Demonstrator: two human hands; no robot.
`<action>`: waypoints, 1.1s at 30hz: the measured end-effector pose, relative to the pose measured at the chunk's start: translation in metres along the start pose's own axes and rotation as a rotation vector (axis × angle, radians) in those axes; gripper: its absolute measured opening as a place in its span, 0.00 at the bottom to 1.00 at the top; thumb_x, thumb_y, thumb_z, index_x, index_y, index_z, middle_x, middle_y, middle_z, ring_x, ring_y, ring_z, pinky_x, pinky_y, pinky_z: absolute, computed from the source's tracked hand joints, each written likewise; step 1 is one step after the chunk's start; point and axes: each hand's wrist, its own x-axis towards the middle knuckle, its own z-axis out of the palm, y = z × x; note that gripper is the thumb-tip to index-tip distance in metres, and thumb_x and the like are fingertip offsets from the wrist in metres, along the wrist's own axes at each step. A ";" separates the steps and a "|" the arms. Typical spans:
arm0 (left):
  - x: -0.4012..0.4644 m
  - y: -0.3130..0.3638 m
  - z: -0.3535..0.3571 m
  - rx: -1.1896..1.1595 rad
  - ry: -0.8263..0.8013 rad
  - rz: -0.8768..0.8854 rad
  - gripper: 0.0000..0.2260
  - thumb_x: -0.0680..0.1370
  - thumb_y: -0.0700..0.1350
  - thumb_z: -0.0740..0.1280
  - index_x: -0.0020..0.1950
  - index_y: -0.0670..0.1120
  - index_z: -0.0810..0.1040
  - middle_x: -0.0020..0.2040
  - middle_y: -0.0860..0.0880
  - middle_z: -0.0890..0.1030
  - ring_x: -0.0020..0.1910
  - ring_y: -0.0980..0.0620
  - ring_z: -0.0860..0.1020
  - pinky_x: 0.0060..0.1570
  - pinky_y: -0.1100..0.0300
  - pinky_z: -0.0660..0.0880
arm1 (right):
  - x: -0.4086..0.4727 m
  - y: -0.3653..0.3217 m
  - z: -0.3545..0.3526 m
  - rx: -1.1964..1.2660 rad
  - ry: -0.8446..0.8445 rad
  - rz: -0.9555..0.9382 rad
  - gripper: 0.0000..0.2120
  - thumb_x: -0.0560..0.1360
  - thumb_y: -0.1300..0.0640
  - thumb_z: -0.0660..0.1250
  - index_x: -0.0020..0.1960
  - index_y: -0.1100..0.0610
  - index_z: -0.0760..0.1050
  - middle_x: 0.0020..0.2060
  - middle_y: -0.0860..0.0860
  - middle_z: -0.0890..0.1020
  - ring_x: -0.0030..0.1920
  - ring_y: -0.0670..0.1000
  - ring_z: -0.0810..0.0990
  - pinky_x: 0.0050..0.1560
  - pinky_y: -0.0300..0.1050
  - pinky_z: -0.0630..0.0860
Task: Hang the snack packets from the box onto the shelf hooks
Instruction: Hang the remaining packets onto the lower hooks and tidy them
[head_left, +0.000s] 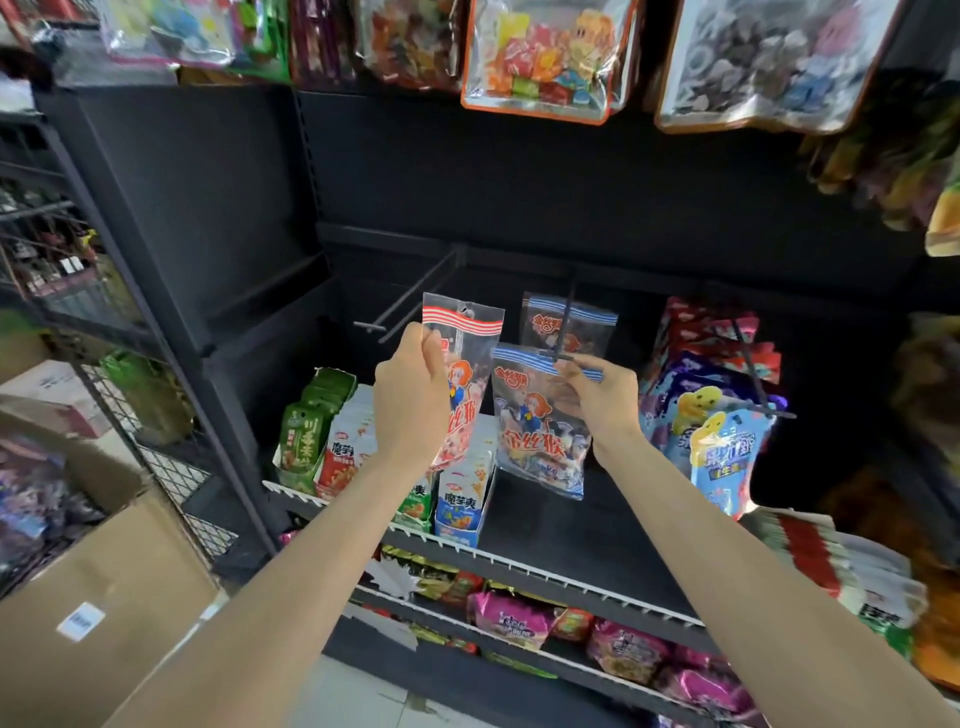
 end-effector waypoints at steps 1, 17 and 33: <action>0.001 0.000 0.002 0.004 -0.003 -0.001 0.13 0.83 0.46 0.52 0.43 0.42 0.69 0.29 0.49 0.69 0.25 0.54 0.64 0.26 0.60 0.60 | 0.001 0.001 -0.002 0.007 -0.008 0.006 0.06 0.75 0.62 0.68 0.44 0.51 0.78 0.51 0.57 0.82 0.33 0.44 0.82 0.34 0.35 0.80; 0.015 0.003 0.028 -0.009 0.004 -0.004 0.12 0.83 0.46 0.53 0.43 0.43 0.68 0.28 0.52 0.68 0.26 0.56 0.65 0.26 0.67 0.59 | 0.010 0.004 -0.010 0.021 -0.112 0.054 0.05 0.74 0.60 0.70 0.43 0.50 0.78 0.48 0.57 0.83 0.37 0.47 0.84 0.41 0.42 0.82; 0.015 -0.001 0.034 -0.004 -0.033 0.035 0.11 0.83 0.46 0.54 0.44 0.44 0.68 0.28 0.53 0.68 0.25 0.56 0.64 0.24 0.71 0.63 | 0.010 0.019 -0.003 -0.162 0.020 -0.113 0.09 0.75 0.57 0.69 0.54 0.57 0.81 0.36 0.46 0.83 0.40 0.52 0.85 0.54 0.56 0.79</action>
